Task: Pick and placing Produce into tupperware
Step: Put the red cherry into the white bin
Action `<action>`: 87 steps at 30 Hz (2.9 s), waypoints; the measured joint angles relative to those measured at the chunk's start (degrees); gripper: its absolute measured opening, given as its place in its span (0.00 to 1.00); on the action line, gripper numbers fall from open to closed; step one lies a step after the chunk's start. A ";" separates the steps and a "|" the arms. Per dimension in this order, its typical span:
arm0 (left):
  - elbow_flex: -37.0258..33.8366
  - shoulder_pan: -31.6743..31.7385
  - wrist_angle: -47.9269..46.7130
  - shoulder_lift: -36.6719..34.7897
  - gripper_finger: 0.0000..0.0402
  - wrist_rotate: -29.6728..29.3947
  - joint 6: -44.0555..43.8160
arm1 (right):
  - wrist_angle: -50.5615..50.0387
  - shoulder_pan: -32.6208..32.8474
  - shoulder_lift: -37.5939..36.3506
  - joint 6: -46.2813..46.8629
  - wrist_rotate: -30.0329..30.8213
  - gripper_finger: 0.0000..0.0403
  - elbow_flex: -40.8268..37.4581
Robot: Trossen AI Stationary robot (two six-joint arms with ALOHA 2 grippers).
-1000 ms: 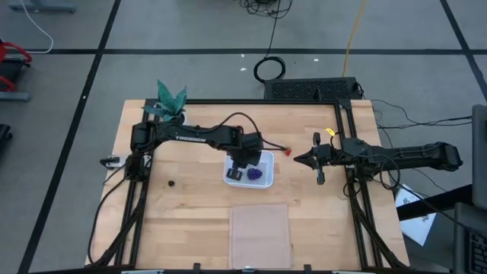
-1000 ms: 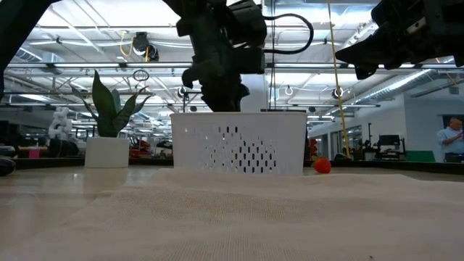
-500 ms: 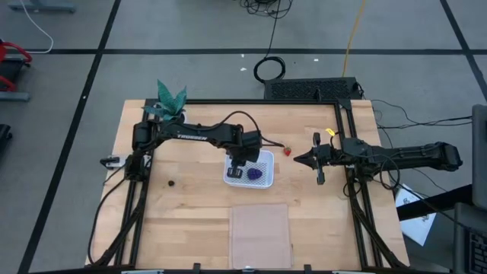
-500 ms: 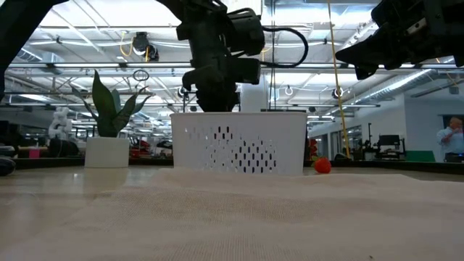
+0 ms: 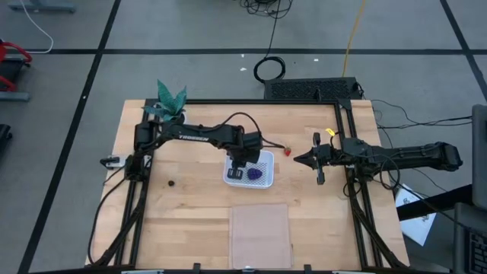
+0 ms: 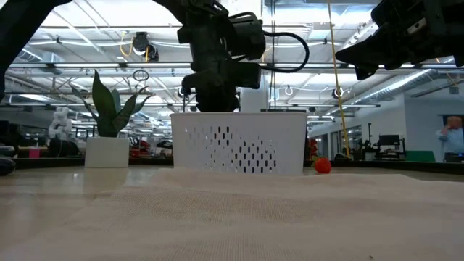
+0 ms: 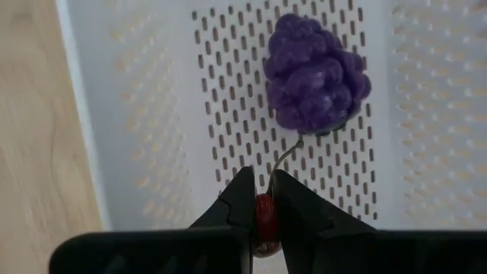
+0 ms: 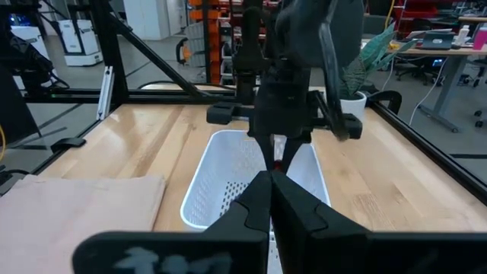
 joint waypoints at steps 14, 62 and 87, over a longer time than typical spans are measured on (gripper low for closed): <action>-0.04 -1.09 -0.20 1.07 0.08 -1.51 1.65 | -0.02 0.00 0.01 -0.09 0.00 0.00 -0.02; -2.51 -1.32 2.63 1.02 0.08 -1.33 -0.30 | -0.04 0.02 0.01 0.00 0.00 0.00 -0.02; -3.30 -1.97 2.86 1.00 0.17 -3.23 -1.63 | -0.02 0.02 0.01 0.02 0.00 0.00 -0.02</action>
